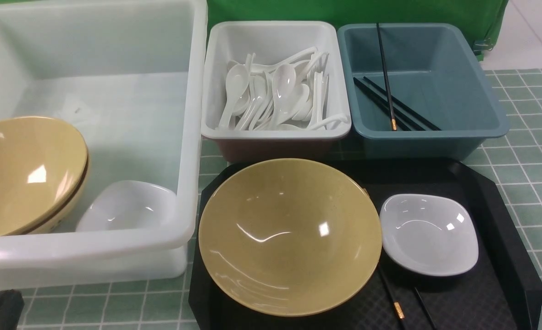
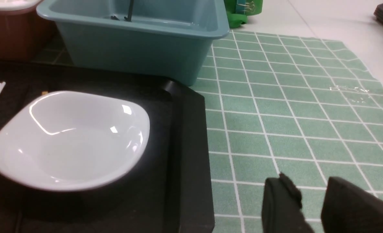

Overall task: On blue table put chopsticks spoon bowls plates into blue grey white boxes.
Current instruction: 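Grasp the large bowl on the tray by its rim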

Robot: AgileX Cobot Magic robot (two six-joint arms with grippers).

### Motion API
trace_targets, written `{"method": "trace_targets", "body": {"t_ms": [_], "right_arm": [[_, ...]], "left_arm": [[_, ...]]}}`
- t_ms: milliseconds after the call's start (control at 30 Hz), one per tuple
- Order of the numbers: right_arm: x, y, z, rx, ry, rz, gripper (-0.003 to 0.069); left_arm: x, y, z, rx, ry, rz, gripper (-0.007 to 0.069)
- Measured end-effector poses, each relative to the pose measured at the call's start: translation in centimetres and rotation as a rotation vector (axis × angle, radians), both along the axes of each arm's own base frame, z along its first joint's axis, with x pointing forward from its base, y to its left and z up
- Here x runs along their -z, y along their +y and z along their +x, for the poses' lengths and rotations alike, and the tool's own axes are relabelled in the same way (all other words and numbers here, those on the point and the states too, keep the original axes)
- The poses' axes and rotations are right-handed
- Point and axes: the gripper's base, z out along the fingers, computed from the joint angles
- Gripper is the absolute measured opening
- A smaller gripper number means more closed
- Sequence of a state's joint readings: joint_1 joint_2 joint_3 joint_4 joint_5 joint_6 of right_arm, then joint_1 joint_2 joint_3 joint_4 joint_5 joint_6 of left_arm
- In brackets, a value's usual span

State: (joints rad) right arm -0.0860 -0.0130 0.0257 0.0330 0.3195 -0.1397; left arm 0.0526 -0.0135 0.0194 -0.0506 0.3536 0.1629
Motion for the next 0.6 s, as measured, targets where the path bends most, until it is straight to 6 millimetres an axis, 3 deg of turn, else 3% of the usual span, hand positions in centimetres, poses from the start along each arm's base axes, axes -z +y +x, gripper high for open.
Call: {"method": "trace_targets", "body": {"t_ms": [233,400,600], "right_arm": [[-0.6,0.0,0.1,0.002,-0.072,-0.006,0.0237],[-2.4,-0.1,0.3,0.009,-0.277,-0.022,0.0237],[-4.7,-0.2,-0.1,0.017,-0.524,-0.043,0.0237]], "left_arm": [[0.0,0.2,0.0,0.008,0.005,0.095,0.0004],[-0.1,0.2,0.0,0.007,-0.016,0.120,0.0004],[-1.8,0.2,0.3,0.001,-0.212,0.169,0.0004]]}}
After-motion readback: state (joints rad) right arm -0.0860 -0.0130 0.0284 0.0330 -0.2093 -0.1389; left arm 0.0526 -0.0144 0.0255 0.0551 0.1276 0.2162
